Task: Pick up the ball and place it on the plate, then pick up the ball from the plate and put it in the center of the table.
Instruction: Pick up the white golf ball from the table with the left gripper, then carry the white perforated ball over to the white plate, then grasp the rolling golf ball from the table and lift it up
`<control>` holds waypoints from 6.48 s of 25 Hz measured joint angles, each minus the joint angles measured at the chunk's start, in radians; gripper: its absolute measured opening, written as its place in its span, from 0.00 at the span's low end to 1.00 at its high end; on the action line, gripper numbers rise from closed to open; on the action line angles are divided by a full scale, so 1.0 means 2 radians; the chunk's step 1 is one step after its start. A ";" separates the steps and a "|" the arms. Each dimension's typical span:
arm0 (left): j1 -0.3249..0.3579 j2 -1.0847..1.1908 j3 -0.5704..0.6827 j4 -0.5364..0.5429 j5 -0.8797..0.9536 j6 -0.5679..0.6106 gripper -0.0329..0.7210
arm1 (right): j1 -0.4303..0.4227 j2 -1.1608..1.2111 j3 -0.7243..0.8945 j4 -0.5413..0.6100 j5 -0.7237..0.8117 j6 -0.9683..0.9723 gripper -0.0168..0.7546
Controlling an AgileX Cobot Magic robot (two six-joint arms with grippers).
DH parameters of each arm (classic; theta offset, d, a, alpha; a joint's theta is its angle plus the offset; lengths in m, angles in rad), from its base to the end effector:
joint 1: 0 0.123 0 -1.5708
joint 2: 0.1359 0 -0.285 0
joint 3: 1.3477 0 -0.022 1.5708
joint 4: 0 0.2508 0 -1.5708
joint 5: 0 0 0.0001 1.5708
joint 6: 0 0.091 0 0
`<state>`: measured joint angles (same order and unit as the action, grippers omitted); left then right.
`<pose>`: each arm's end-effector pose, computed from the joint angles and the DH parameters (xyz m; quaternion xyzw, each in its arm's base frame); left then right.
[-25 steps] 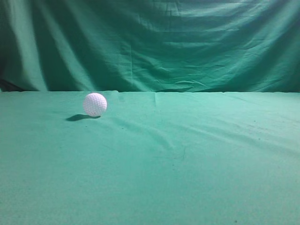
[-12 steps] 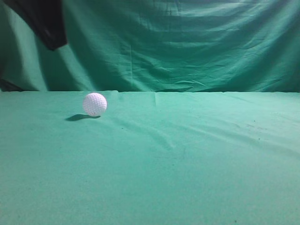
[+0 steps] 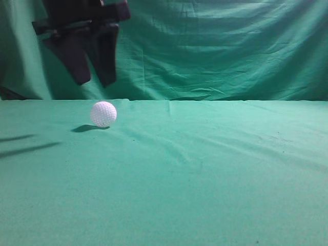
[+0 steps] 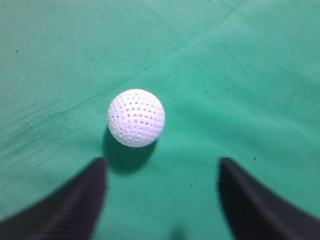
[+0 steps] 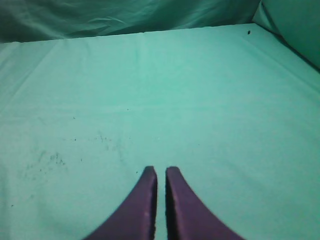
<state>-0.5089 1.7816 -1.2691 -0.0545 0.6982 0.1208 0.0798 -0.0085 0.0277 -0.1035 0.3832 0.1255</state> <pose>0.3248 -0.1849 0.2256 0.2862 0.9319 -0.0641 0.2134 0.0526 0.0007 0.1701 -0.0090 0.8087 0.0165 0.5880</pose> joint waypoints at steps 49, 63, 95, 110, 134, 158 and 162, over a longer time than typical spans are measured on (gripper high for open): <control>0.016 0.097 -0.072 0.050 0.028 -0.075 0.45 | 0.000 0.000 0.000 0.000 0.000 0.000 0.10; 0.016 -0.113 -0.022 0.078 0.092 -0.086 0.45 | 0.000 0.000 0.001 0.019 -0.064 0.026 0.10; 0.200 -0.237 0.130 -0.014 0.050 -0.014 0.45 | 0.024 0.185 -0.175 0.092 0.104 -0.061 0.10; 0.317 -0.132 0.130 0.009 0.016 -0.003 0.45 | 0.047 0.356 -0.287 0.094 0.229 -0.133 0.10; 0.317 -0.046 0.129 0.074 -0.103 -0.006 0.45 | 0.136 0.493 -0.311 0.120 0.191 -0.135 0.10; 0.163 -0.053 -0.078 0.005 0.094 -0.006 0.11 | 0.136 0.493 -0.312 0.115 0.199 -0.135 0.10; 0.138 -0.102 -0.078 -0.006 0.096 -0.006 0.11 | 0.136 0.493 -0.312 0.101 0.209 -0.135 0.10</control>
<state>-0.2332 1.5770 -1.4256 -0.0660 0.8910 0.1081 0.3514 0.9780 -0.5966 0.0990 0.8005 -0.1440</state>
